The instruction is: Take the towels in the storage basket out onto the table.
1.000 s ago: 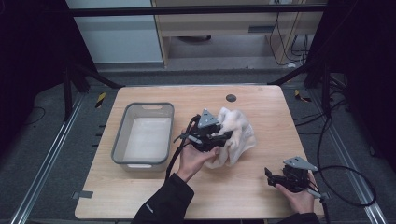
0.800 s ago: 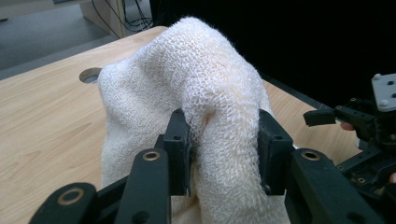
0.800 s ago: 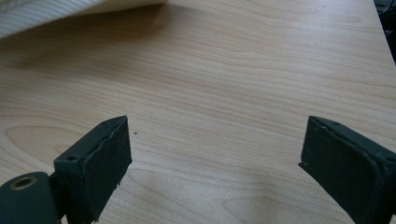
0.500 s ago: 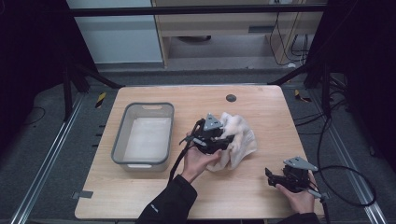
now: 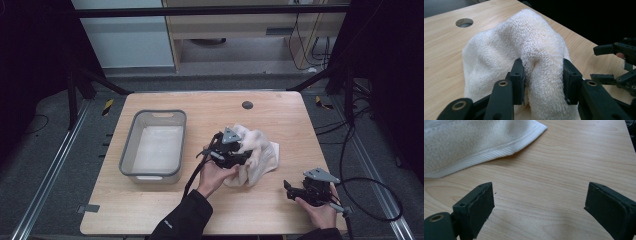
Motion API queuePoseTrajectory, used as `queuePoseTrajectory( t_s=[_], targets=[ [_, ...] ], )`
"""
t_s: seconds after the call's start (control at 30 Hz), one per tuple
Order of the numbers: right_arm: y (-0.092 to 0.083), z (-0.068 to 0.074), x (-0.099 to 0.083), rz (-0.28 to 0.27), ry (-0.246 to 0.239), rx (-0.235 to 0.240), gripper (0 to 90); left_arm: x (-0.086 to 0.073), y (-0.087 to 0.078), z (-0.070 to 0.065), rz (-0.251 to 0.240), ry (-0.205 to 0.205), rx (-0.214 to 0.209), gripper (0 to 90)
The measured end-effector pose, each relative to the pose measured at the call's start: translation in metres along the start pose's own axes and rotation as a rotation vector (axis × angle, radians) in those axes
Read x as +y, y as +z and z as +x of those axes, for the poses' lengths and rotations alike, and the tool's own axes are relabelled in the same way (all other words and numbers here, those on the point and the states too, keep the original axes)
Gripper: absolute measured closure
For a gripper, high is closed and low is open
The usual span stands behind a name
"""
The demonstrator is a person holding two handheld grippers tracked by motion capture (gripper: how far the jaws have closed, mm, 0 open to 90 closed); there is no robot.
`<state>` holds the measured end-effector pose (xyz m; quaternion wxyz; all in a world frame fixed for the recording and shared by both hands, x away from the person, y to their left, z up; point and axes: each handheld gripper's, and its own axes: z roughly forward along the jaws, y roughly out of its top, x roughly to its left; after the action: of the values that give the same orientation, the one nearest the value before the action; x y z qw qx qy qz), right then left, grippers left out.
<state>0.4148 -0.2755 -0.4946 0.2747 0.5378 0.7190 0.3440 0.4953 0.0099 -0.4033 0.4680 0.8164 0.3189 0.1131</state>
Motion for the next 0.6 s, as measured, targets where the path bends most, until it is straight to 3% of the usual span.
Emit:
queuePoseTrajectory(
  t_s=[0.6],
  targets=[
    [0.0,0.0,0.0,0.0,-0.005,-0.003,7.8,-0.019,0.008,0.007,0.031,-0.017,0.005,44.9]
  ],
)
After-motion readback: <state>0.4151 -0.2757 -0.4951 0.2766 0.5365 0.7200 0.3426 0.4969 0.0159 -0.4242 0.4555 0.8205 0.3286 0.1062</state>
